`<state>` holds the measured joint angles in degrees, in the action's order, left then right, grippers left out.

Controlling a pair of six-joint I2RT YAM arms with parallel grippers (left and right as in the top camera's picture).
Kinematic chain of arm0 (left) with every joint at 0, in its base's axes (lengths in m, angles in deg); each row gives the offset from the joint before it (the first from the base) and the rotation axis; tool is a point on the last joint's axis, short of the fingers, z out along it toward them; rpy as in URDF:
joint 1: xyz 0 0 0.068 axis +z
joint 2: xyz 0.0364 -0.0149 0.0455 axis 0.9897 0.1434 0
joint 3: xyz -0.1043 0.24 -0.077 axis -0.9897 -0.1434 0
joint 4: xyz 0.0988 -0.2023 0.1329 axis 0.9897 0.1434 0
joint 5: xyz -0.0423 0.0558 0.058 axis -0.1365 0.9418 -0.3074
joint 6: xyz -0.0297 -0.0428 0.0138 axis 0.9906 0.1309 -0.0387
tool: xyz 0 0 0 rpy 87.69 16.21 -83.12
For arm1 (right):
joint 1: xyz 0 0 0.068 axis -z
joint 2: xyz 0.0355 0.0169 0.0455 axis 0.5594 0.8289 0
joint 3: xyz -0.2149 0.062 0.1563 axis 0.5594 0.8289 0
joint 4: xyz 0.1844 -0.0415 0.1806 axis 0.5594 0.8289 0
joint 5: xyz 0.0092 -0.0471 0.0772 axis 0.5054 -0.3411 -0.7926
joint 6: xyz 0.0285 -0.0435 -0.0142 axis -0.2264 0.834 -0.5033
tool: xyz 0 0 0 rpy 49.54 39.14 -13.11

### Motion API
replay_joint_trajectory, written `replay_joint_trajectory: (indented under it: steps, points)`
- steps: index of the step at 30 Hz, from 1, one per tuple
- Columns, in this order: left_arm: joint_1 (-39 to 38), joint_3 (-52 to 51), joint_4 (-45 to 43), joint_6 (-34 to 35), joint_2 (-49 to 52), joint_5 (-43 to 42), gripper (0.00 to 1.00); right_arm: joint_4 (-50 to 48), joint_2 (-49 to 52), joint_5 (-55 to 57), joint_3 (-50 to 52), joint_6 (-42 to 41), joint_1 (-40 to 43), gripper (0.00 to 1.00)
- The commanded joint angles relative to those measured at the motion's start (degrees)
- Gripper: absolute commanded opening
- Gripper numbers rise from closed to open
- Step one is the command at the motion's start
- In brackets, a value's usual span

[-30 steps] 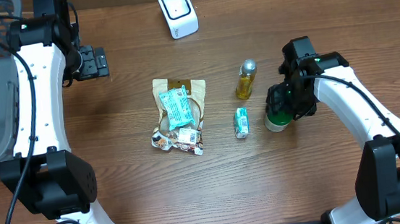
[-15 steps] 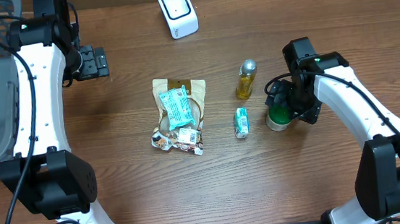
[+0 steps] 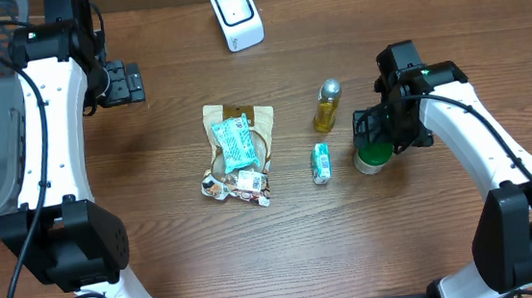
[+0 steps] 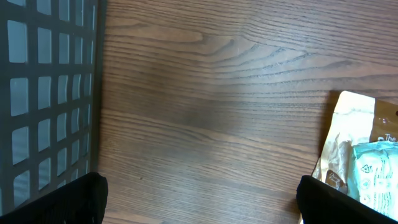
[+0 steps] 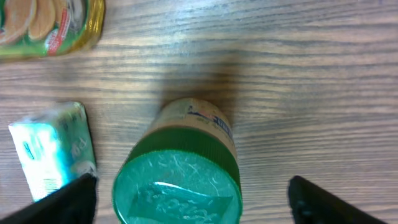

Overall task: Scan the item barcode
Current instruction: 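Lift the jar slightly and shift it left with the right gripper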

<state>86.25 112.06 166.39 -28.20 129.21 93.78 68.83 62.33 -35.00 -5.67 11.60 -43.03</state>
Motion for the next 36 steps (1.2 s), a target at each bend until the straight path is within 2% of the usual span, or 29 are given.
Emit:
replay_joint_trajectory:
  steps: [1,15,21,25,28,36]
  points:
    - [0.0,0.9,-0.1,-0.6,-0.2,0.3,1.0,0.1,-0.2,0.5,0.1,4.0,0.1,0.89]
    - [0.0,0.9,-0.1,-0.6,-0.2,0.3,1.0,-0.3,-0.2,-2.6,1.7,4.0,0.0,0.88]
    - [0.0,0.9,-0.1,-0.6,-0.2,0.3,1.0,-1.3,-0.2,-2.4,1.7,4.0,0.0,0.77]
    - [0.0,0.9,-0.1,-0.6,-0.2,0.2,1.0,-1.2,-0.2,-2.5,1.7,4.0,0.0,0.77]
    - [0.0,0.9,-0.1,-0.6,-0.2,0.3,0.99,-1.3,-0.2,-2.4,1.7,4.0,0.0,0.72]
    - [0.0,0.9,-0.1,-0.6,-0.2,0.3,1.0,-1.5,-0.2,-3.7,1.7,4.0,0.0,0.72]
